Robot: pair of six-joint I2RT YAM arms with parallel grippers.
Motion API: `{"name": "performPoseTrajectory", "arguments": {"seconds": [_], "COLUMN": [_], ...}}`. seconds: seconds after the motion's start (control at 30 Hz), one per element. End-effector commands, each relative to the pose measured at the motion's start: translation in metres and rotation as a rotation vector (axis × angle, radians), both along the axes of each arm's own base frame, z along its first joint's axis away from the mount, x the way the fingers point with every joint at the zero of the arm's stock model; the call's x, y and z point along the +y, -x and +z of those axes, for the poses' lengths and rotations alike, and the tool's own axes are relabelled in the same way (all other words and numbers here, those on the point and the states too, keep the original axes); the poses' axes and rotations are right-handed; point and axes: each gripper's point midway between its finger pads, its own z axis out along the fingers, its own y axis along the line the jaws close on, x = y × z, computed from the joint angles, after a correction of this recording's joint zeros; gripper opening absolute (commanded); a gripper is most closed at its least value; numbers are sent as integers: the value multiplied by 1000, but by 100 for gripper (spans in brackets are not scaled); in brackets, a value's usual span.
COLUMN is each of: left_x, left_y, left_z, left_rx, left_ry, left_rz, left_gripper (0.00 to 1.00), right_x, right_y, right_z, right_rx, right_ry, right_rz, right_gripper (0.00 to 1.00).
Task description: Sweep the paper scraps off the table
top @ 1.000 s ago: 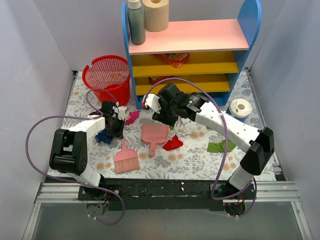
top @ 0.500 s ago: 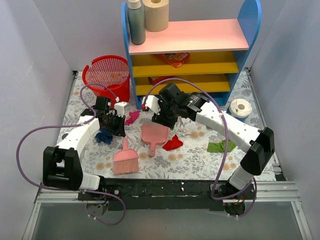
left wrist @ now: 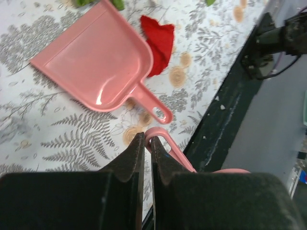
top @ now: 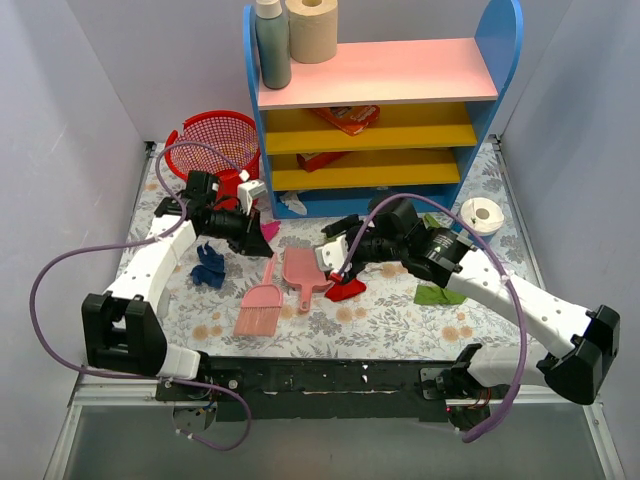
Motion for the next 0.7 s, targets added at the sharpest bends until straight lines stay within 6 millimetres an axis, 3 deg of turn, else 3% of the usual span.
{"name": "performPoseTrajectory", "arguments": {"seconds": [0.0,0.27,0.5,0.67], "left_x": [-20,-37,-53,-63], "left_y": [7,-2,-2,2], "left_z": [28,51,62,67], "left_rx": [32,45,48,68], "left_ry": [140,216,233,255], "left_rz": [-116,-149,-194,-221], "left_gripper": [0,0,0,0], "right_x": [30,56,79,96], "right_y": [3,24,21,23], "right_z": [18,3,5,-4], "right_rx": [-345,-432,-513,-500], "right_ry": [-33,-20,-45,-22], "right_rz": [264,493,554,576], "right_gripper": [70,70,69,68]}}
